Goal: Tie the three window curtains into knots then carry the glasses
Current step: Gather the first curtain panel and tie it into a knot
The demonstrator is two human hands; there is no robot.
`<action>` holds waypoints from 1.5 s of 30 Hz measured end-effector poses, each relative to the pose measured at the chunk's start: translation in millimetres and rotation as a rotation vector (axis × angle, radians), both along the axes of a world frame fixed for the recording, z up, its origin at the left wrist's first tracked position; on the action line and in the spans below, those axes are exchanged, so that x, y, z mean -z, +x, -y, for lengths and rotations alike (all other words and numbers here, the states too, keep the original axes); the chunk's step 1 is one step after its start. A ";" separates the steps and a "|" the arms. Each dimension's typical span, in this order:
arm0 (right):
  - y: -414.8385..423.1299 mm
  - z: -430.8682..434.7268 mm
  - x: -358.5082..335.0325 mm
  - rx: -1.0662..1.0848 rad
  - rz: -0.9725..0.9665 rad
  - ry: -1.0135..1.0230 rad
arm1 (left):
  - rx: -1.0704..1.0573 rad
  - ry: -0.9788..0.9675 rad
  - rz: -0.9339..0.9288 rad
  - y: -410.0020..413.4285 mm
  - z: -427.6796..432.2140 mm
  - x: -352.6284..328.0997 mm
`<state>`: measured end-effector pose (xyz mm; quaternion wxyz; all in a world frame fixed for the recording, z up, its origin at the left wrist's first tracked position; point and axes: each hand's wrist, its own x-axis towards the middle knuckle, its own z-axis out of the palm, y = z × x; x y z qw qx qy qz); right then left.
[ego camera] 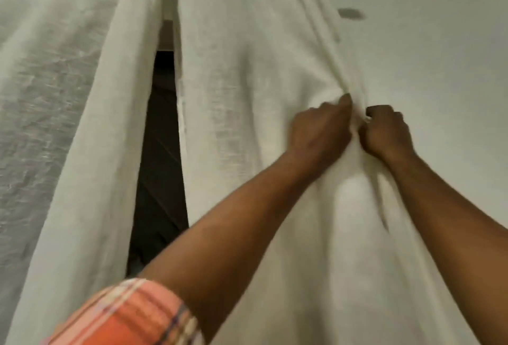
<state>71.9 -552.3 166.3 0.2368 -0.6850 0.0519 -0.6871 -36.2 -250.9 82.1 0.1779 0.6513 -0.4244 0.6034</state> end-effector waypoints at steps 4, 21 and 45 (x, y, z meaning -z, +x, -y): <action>-121.7 -219.6 87.2 0.138 -0.170 -0.013 | -0.125 -0.408 0.251 80.9 -51.3 21.3; -70.4 -322.5 70.7 0.132 -0.132 -0.013 | -0.287 -0.727 -0.167 128.5 -179.1 4.8; -65.8 -323.2 76.3 0.157 -0.129 -0.014 | 0.210 -0.819 -0.596 121.8 -165.2 -10.1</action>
